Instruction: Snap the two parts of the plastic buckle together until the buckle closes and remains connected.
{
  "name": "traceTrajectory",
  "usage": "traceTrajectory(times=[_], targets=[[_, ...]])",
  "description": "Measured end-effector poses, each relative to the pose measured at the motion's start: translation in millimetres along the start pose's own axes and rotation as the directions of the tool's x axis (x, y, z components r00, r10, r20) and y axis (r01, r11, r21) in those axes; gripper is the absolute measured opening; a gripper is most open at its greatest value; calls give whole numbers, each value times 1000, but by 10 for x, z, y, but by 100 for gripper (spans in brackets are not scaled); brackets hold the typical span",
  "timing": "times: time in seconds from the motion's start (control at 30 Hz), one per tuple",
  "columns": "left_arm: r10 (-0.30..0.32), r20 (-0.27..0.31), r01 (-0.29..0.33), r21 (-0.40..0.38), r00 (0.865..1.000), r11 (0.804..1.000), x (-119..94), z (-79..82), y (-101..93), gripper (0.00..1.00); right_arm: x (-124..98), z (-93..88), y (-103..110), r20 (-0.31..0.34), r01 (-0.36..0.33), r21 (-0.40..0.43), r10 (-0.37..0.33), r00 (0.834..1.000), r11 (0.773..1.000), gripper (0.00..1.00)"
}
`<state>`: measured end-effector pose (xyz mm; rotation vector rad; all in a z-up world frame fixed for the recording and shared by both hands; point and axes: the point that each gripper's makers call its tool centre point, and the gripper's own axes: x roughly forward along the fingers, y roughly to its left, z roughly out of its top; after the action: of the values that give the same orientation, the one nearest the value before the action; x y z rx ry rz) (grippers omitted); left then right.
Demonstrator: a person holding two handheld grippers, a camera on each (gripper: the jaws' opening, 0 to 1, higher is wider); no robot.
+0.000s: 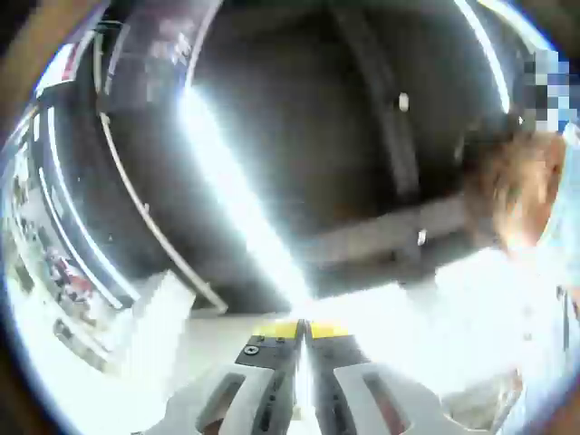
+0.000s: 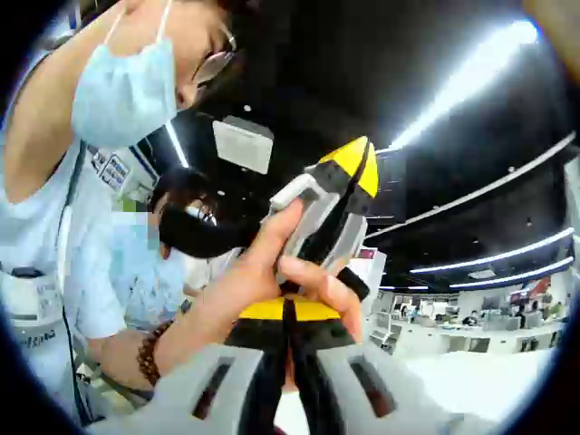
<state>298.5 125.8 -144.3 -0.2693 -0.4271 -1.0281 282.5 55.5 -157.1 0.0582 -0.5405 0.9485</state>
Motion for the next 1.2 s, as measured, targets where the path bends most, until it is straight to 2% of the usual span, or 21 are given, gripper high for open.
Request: traceTrajectory(times=[0.13, 0.2, 0.27, 0.3, 0.33, 0.37, 0.4, 0.47, 0.57, 0.6, 0.63, 0.73, 0.8, 0.87, 0.9, 0.93, 0.97, 1.0, 1.07, 1.13, 1.2], targets=[[45, -139, -19, 186, 989, 982, 38, -301, 490, 2, -27, 174, -915, 76, 215, 20, -215, 974, 977, 0], [139, -183, -87, 266, 973, 960, 35, -382, 798, 1, -41, 264, -1213, 113, 284, 17, -284, 952, 959, 0], [129, -139, -81, 307, 982, 948, 106, -334, 931, 0, -27, 249, -1550, 102, 351, 42, -353, 930, 936, 0], [119, -123, -77, 298, 985, 951, 123, -326, 982, 0, -23, 186, -1726, 66, 383, 3, -382, 922, 924, 0], [124, -122, -84, 291, 985, 953, 116, -338, 1078, 0, -71, 111, -1974, 18, 455, -117, -456, 890, 883, 0], [134, -122, -94, 290, 983, 952, 119, -343, 1146, 1, -162, 36, -2204, -31, 517, -209, -534, 845, 830, 0], [162, -123, -120, 294, 979, 948, 104, -361, 1229, 2, -293, -7, -2455, -58, 596, -240, -624, 779, 766, 0], [207, -106, -166, 309, 973, 937, 86, -371, 1385, 2, -591, 94, -2927, -6, 731, -142, -739, 674, 668, 0], [280, -54, -260, 240, 958, 935, 53, -383, 1589, 2, -1284, 434, -3403, 211, 893, 0, -873, 439, 449, 0], [287, -51, -267, 241, 957, 933, 44, -412, 1626, 2, -1399, 378, -3428, 194, 910, 90, -903, 383, 405, 0], [284, -56, -262, 253, 957, 931, 48, -458, 1638, 2, -1348, 341, -3397, 175, 897, 104, -896, 409, 429, 0], [241, -93, -205, 288, 966, 935, 75, -578, 1605, 2, -1018, 615, -3128, 289, 846, -81, -800, 526, 527, 0], [234, -101, -196, 292, 967, 936, 72, -612, 1625, 2, -871, 654, -2997, 292, 815, -92, -767, 572, 573, 0], [214, -115, -178, 264, 970, 948, 54, -627, 1632, 2, -734, 744, -2866, 320, 759, -156, -695, 644, 631, 0], [210, -124, -172, 263, 970, 949, 36, -624, 1649, 3, -651, 740, -2787, 307, 709, -191, -645, 700, 678, 0], [216, -137, -176, 258, 967, 950, -6, -616, 1683, 5, -527, 673, -2674, 254, 616, -277, -562, 787, 738, 0], [214, -140, -176, 241, 967, 954, -41, -603, 1704, 7, -462, 582, -2606, 194, 551, -330, -516, 834, 766, 1], [209, -136, -178, 210, 968, 961, -73, -594, 1719, 8, -444, 453, -2565, 114, 495, -377, -491, 863, 783, 3], [226, -124, -204, 167, 966, 965, -137, -582, 1805, 11, -462, 284, -2548, 19, 445, -421, -482, 876, 790, 9], [250, -119, -235, 129, 961, 963, -202, -603, 1901, 16, -395, 79, -2456, -70, 363, -362, -414, 908, 858, 33], [251, -126, -237, 120, 960, 964, -243, -640, 1934, 21, -332, -228, -2361, -173, 315, -263, -366, 914, 912, 58]])
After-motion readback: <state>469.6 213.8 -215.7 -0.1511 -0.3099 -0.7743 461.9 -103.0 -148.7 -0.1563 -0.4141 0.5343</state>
